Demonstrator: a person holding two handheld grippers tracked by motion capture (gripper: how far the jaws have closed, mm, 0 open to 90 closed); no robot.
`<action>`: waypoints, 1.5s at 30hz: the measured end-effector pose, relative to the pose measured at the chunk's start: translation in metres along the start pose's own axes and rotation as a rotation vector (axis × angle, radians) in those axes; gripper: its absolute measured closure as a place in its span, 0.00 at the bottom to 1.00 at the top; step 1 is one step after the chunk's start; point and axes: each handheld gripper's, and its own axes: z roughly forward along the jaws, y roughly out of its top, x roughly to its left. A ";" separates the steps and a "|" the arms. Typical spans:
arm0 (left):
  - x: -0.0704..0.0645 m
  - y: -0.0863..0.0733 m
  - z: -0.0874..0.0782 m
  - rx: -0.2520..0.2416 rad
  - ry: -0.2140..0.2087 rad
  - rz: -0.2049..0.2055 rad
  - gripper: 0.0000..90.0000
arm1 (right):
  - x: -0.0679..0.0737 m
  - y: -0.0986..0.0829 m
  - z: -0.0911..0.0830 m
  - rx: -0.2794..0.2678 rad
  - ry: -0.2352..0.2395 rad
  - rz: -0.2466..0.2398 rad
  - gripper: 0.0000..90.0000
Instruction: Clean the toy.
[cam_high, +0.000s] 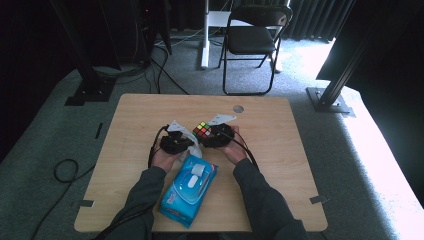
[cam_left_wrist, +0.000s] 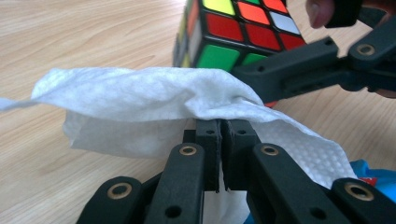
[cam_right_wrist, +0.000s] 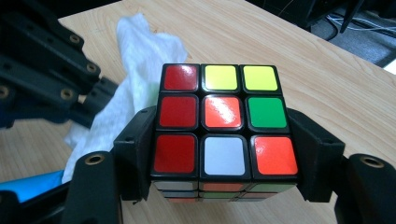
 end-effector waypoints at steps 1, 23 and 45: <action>-0.001 0.000 0.001 0.002 -0.003 0.003 0.96 | 0.000 0.001 0.000 -0.001 -0.002 0.004 0.38; -0.027 0.011 0.019 0.047 -0.073 0.086 0.96 | -0.006 0.007 0.005 0.018 -0.050 0.044 0.38; -0.036 0.018 0.025 0.033 -0.096 0.104 0.96 | -0.006 0.009 0.007 0.035 -0.040 0.106 0.38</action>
